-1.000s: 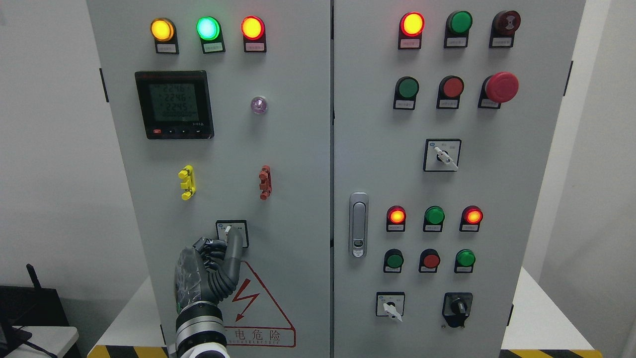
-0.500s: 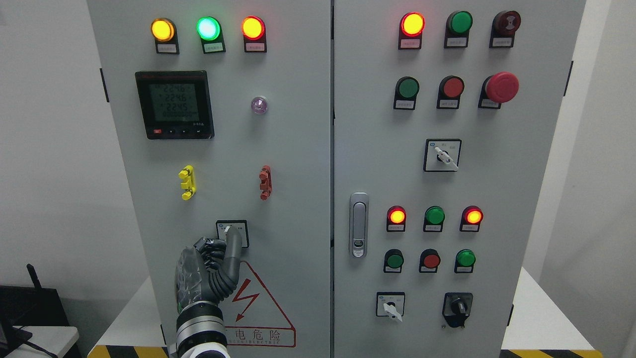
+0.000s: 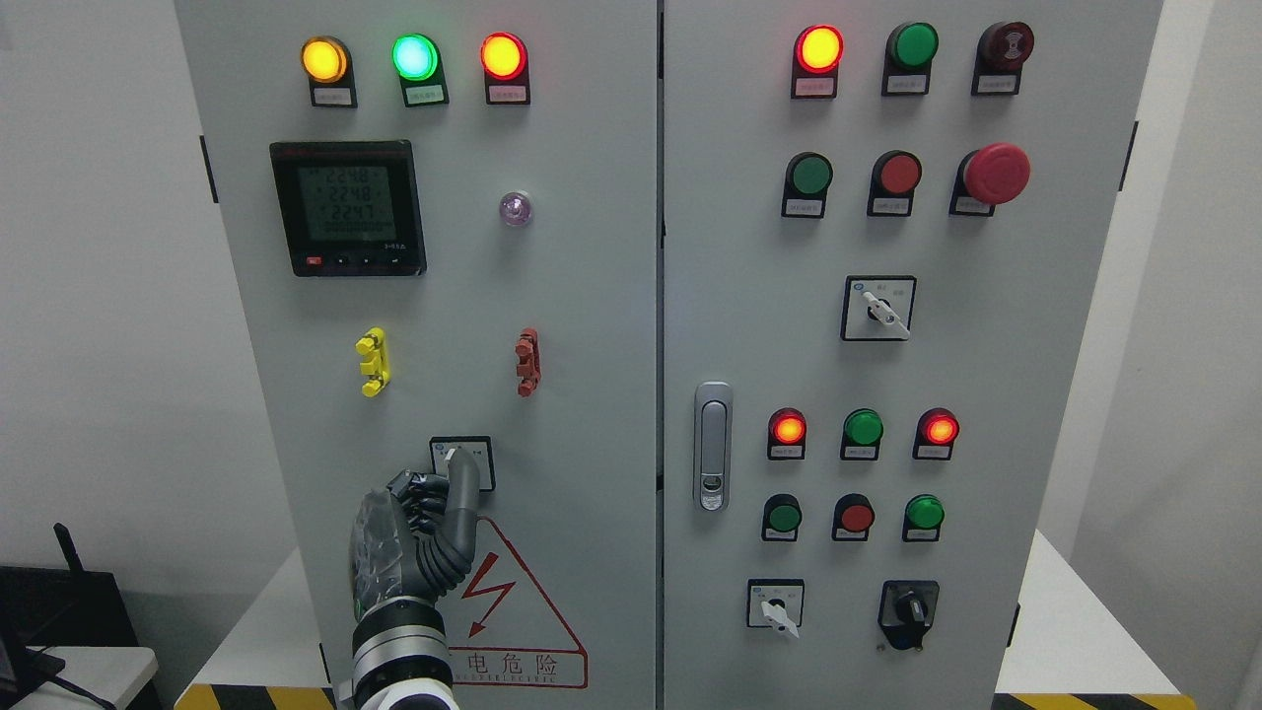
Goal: Turn on light switch 1
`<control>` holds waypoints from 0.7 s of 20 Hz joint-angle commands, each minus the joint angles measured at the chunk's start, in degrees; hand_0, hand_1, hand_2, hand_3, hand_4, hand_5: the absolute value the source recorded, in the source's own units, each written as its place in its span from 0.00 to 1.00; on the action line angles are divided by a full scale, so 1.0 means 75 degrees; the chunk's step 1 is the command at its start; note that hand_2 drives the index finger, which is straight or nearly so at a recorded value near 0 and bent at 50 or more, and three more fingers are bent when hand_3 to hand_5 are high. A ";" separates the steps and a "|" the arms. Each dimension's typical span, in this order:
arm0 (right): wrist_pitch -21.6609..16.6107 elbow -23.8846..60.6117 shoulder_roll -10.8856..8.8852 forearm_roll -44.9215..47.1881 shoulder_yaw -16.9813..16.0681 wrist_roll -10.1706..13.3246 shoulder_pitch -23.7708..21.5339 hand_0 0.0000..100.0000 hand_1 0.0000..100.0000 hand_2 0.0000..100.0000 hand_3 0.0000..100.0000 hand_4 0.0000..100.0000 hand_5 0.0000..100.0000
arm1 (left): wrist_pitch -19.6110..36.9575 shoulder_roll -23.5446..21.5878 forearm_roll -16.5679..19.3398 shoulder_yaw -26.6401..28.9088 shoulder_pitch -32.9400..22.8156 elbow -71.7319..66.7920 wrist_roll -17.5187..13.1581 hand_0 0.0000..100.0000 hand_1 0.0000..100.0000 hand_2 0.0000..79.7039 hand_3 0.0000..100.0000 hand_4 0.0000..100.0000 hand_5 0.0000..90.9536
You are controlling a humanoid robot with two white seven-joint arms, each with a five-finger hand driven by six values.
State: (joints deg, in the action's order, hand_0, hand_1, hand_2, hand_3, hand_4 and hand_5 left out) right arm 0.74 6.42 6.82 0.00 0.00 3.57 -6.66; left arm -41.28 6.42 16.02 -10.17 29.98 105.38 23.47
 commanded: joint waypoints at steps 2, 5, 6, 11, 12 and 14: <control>0.0007 0.0000 0.0004 0.0188 0.0129 0.0005 -0.0003 0.12 0.39 0.00 0.00 0.00 0.00 | -0.0004 0.0000 -0.0015 -0.0014 0.0023 -0.0024 -0.0001 0.51 0.24 0.63 0.81 0.88 0.98; -0.0005 0.0000 -0.0007 0.0188 0.0129 0.0005 -0.0002 0.12 0.39 0.00 0.00 0.00 0.00 | -0.0004 0.0000 -0.0003 -0.0014 0.0023 -0.0024 -0.0001 0.53 0.23 0.63 0.82 0.89 0.98; -0.0005 0.0000 -0.0007 0.0188 0.0129 0.0005 -0.0003 0.12 0.39 0.00 0.00 0.00 0.00 | -0.0004 0.0000 -0.0015 -0.0014 0.0023 -0.0024 -0.0001 0.53 0.23 0.63 0.82 0.89 0.98; 0.0007 0.0000 -0.0007 0.0188 0.0129 0.0005 -0.0003 0.12 0.39 0.00 0.00 0.00 0.00 | -0.0004 0.0000 -0.0015 -0.0014 0.0023 -0.0024 -0.0001 0.57 0.22 0.63 0.82 0.89 0.98; -0.0005 0.0000 -0.0007 0.0188 0.0129 0.0005 0.0009 0.12 0.39 0.00 0.00 0.00 0.00 | -0.0004 0.0000 -0.0027 -0.0014 0.0023 -0.0024 -0.0001 0.59 0.22 0.64 0.83 0.89 0.98; -0.0005 0.0000 0.0005 0.0188 0.0129 0.0005 0.0009 0.12 0.39 0.00 0.00 0.00 0.00 | -0.0004 0.0000 -0.0038 -0.0014 0.0023 -0.0024 -0.0001 0.62 0.20 0.64 0.83 0.89 0.98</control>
State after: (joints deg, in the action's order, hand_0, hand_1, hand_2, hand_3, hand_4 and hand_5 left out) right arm 0.74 6.42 6.82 0.00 0.00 3.57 -6.67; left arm -41.13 6.41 15.86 -10.28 30.18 105.25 22.88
